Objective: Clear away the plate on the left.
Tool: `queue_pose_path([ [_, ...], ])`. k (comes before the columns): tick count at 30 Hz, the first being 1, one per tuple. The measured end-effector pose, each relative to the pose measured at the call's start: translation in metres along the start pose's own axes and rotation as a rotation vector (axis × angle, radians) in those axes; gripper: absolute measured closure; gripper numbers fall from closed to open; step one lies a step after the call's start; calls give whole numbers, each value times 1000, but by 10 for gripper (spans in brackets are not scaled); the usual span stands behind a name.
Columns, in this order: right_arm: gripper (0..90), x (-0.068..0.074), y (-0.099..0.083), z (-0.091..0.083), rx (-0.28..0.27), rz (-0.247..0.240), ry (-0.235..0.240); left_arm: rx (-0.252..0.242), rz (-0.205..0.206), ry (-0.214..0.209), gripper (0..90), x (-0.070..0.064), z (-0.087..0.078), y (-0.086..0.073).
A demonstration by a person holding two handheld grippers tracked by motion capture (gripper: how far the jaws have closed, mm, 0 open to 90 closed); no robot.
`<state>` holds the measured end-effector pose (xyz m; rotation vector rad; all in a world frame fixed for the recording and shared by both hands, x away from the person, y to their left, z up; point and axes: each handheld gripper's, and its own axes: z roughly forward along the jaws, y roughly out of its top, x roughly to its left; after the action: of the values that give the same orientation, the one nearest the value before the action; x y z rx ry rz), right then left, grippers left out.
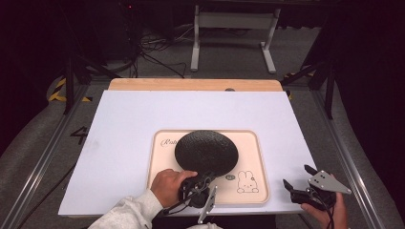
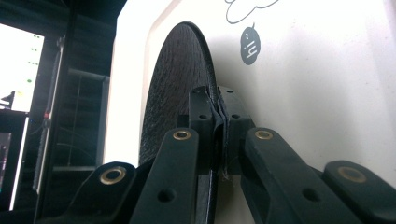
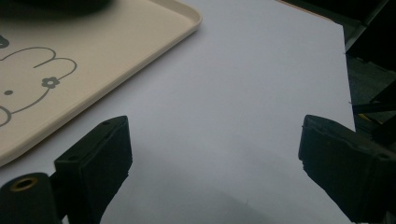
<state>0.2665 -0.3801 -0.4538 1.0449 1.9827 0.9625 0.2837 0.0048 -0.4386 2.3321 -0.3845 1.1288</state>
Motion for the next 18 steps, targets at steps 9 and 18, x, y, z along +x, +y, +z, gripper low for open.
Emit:
queue_pose_path([
  [9, 104, 0, 0, 0, -2, -1, -1, -1, -16, -40, 812, -2, 3, -1],
  [18, 104, 0, 0, 0, -3, -1, 0, 22, -47, -73, 671, -3, 6, -2],
])
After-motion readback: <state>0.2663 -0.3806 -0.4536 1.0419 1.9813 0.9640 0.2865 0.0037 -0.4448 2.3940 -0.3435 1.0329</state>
